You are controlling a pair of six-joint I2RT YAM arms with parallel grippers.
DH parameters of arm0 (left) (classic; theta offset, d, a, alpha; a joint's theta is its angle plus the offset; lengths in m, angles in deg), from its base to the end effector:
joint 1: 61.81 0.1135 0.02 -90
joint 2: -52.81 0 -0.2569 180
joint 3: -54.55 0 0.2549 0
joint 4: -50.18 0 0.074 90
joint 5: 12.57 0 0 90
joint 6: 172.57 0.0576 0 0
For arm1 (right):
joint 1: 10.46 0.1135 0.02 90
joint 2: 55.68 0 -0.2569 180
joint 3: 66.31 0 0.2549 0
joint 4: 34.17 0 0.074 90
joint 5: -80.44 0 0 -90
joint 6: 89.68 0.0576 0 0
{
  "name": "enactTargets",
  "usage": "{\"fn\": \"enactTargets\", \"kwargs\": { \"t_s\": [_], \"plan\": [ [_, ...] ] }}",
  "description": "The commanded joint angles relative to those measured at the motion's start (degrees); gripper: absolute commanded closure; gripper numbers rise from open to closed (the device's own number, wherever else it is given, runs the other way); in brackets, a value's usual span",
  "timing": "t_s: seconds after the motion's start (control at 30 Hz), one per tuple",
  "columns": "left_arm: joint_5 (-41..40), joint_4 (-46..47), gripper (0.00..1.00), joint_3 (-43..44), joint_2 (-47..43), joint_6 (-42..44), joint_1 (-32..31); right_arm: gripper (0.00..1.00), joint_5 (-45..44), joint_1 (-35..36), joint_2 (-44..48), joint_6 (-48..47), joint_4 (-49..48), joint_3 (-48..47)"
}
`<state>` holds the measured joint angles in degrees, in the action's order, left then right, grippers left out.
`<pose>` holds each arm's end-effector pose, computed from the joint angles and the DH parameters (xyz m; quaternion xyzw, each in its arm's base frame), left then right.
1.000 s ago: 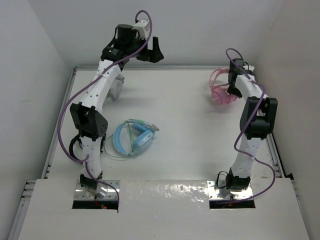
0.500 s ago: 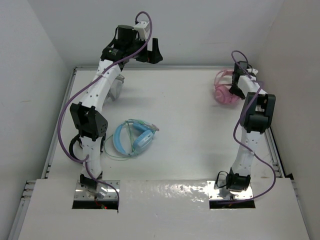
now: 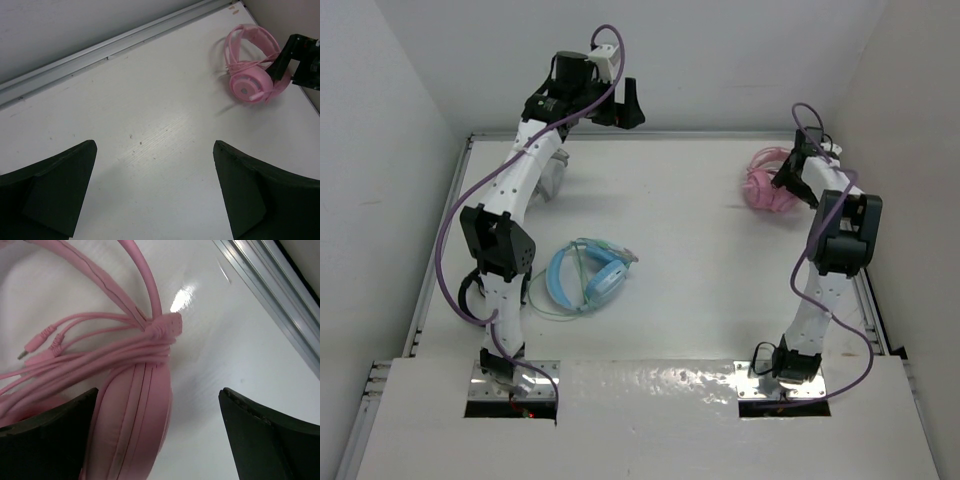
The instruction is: Wrap the headphones
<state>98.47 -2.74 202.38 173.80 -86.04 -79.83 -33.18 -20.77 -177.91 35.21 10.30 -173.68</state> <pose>0.4638 -0.1726 0.3927 0.2015 0.8152 -0.2492 0.4824 0.4564 -0.1065 0.1564 0.4127 0.8507 -0.1378 0.2949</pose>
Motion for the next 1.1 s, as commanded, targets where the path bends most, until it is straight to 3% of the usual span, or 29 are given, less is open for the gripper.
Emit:
{"fn": "enactTargets", "kwargs": {
  "t_s": [0.0, 0.07, 0.33, 0.6, 0.77, 0.83, 0.97, 1.07],
  "plan": [
    [0.58, 0.55, 0.0, -0.18, -3.65, 0.39, 0.0, 0.01, -1.16, 0.2, 9.43, 4.74, -4.46, 8.62],
    [0.67, 0.38, 0.0, -0.27, -3.83, 0.39, -0.17, 0.01, -3.87, 0.29, 14.45, 6.58, -11.05, 13.92],
    [1.2, 0.37, 0.0, -0.53, -3.83, 0.21, -0.26, 0.01, -8.55, 0.64, 23.69, 3.78, -14.75, 20.71],
    [1.2, 0.46, 0.0, 0.35, -4.01, 1.35, -0.26, 0.01, -0.73, 3.0, 30.02, -7.82, -22.84, 25.45],
    [-1.16, -3.22, 0.0, 2.19, -4.97, 6.62, -0.17, 0.01, 2.35, 4.42, 43.97, -9.86, -26.45, 36.24],
    [-2.4, -7.17, 0.0, 3.07, -5.93, 11.6, -0.09, 0.01, 0.68, 4.5, 48.3, -3.21, -24.54, 39.25],
    [-9.67, -17.96, 0.0, 3.69, -7.96, 17.69, 0.44, 0.01, 2.52, 4.68, 60.67, 1.04, -12.78, 46.62],
    [-14.51, -21.59, 0.0, -0.86, -10.94, 20.16, 0.62, 0.01, 3.13, 4.59, 67.02, 3.34, -9.85, 52.59]
  ]
}}
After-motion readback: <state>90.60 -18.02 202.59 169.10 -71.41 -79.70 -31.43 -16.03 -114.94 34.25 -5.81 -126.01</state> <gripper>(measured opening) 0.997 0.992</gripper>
